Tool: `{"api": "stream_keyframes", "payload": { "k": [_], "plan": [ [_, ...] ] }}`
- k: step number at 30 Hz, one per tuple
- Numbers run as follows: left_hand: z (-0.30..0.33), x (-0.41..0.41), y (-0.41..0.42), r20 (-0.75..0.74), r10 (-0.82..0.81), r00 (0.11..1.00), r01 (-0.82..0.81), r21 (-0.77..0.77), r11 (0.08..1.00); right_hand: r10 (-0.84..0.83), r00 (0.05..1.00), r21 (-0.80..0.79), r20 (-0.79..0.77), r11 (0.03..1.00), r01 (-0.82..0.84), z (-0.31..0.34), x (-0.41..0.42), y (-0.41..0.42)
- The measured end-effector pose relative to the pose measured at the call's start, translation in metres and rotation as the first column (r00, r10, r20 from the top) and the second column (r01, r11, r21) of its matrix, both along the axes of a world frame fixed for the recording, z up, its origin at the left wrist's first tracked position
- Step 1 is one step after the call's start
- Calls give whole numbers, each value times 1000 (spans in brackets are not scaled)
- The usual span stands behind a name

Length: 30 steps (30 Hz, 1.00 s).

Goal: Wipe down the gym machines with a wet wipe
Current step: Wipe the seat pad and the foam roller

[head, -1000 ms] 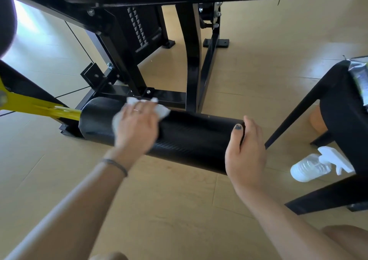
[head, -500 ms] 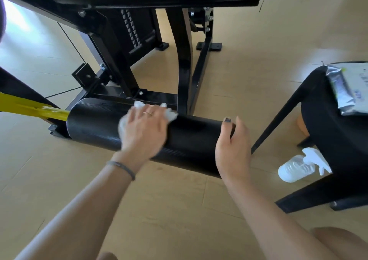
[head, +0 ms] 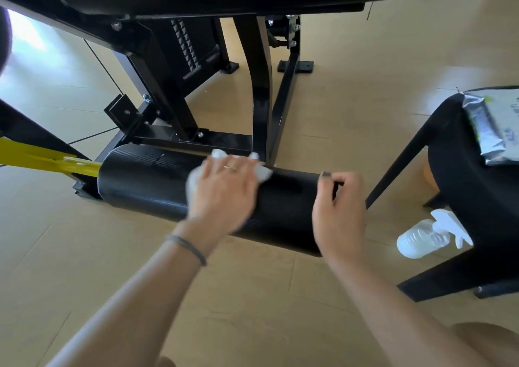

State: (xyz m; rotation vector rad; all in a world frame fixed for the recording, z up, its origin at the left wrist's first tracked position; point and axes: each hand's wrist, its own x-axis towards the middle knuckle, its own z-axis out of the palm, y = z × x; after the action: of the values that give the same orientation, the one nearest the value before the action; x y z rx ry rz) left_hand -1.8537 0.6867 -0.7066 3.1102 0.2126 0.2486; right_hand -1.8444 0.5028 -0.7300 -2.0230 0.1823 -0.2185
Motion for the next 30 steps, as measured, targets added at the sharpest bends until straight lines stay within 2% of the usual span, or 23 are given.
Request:
{"api": "stream_keyframes", "payload": {
  "k": [1,3,5,7,9,11,13,15,17,19,22,24,26,28,30],
  "plan": [
    [-1,-7,-27,4,-124,992,124,29,992,-40,999,23,-35,999,41,1,12,3],
    [-6,-22,-65,-8,-314,949,314,-11,949,-41,993,56,-111,997,48,-3,27,9],
    [-4,-24,-63,-12,-391,920,390,-76,918,19,993,29,-118,999,-16,-5,24,12],
    [0,-15,-30,7,-370,929,370,-70,926,82,995,-48,-61,995,-85,-5,13,9],
    [2,-5,21,14,-227,974,227,-50,973,135,990,-152,-26,979,-137,-7,-1,3],
    [2,-2,80,3,5,1000,-4,-72,997,164,986,-240,29,959,-153,-12,-18,1],
    [1,-5,132,-46,215,976,-219,-138,966,187,980,-283,71,946,-159,-17,-31,0],
    [1,-4,144,-49,305,951,-308,-130,942,179,979,-265,94,953,-148,-14,-33,0],
    [1,-3,104,-18,216,976,-217,-12,976,148,987,-232,60,964,-131,-3,-20,1],
    [-1,-7,39,18,13,1000,-14,41,999,106,994,-174,-12,979,-106,4,-1,6],
    [-4,-26,-37,33,-257,966,258,-54,965,67,998,-164,-4,984,-66,4,7,14],
    [0,-22,-24,25,-326,945,327,-78,942,74,997,-199,1,977,-72,-1,3,14],
    [0,-15,30,33,-247,968,248,-42,968,101,995,-238,-4,966,-99,-4,0,10],
    [-1,-14,97,33,-21,999,22,-49,999,113,994,-268,-1,957,-109,-3,0,9],
    [0,-20,157,0,218,976,-215,-135,967,117,993,-265,-2,958,-113,-1,-1,10]
  ]
}}
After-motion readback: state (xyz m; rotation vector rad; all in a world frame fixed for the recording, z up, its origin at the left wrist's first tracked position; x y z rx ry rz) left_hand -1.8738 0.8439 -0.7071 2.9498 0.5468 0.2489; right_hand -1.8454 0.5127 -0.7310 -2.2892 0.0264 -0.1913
